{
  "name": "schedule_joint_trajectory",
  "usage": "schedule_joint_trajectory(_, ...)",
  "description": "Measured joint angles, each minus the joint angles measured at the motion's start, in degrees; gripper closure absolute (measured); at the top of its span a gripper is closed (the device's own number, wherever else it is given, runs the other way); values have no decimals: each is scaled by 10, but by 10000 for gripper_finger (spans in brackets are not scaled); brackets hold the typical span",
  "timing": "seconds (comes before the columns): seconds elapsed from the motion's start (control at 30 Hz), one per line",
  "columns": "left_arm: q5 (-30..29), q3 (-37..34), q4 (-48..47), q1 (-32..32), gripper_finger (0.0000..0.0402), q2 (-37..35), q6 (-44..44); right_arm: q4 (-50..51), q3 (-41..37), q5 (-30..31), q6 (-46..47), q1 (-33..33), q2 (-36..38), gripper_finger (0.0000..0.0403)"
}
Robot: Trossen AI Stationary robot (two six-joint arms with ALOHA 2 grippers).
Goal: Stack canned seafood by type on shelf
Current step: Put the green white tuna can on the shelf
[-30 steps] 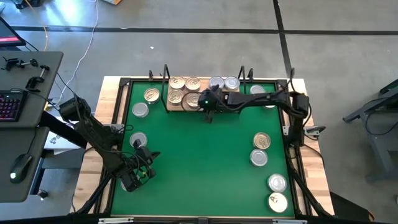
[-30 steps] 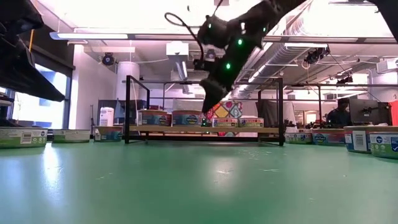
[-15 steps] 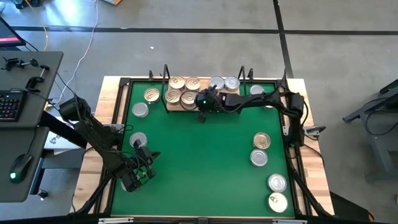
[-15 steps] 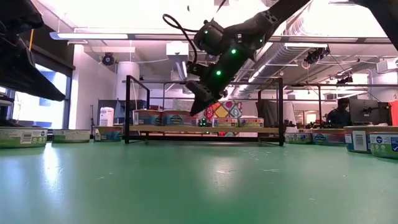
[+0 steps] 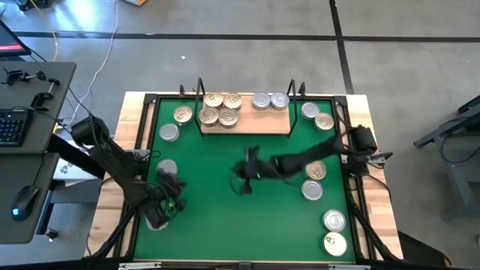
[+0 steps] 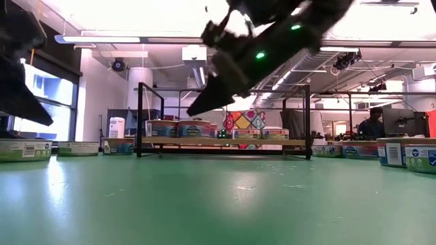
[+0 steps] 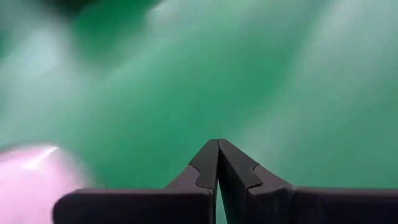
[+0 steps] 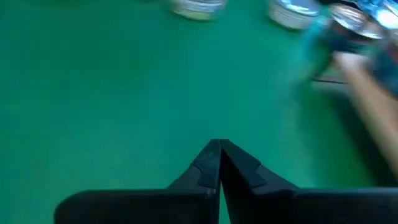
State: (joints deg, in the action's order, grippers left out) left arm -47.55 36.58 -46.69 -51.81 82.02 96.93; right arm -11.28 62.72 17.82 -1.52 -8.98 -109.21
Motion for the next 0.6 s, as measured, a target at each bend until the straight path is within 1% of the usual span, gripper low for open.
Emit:
schedule_joint_trajectory(0.07, 60, 21, -121, 8, 401, -7, 113, -24, -18, 10, 8, -30, 0, 402)
schedule_joint_trajectory(0.13, 120, 41, -220, 11, 401, -11, 172, -38, -29, 17, 16, -52, -1, 402)
schedule_joint_trajectory(0.2, 172, 50, -280, 19, 402, -19, 203, -42, -34, 17, 26, -68, -1, 402)
schedule_joint_trajectory(0.3, 224, 47, -258, 54, 402, -45, 166, -40, -36, 17, 30, -82, -1, 402)
schedule_joint_trajectory(0.33, 231, 47, -256, 70, 402, -50, 156, -41, -36, 17, 29, -85, -1, 402)
schedule_joint_trajectory(0.47, 234, 44, -258, 130, 402, -57, 133, -50, -36, 17, 30, -93, -1, 402)
schedule_joint_trajectory(0.6, 240, 42, -244, 185, 401, -38, 80, -51, -36, 18, 28, -104, -1, 402)
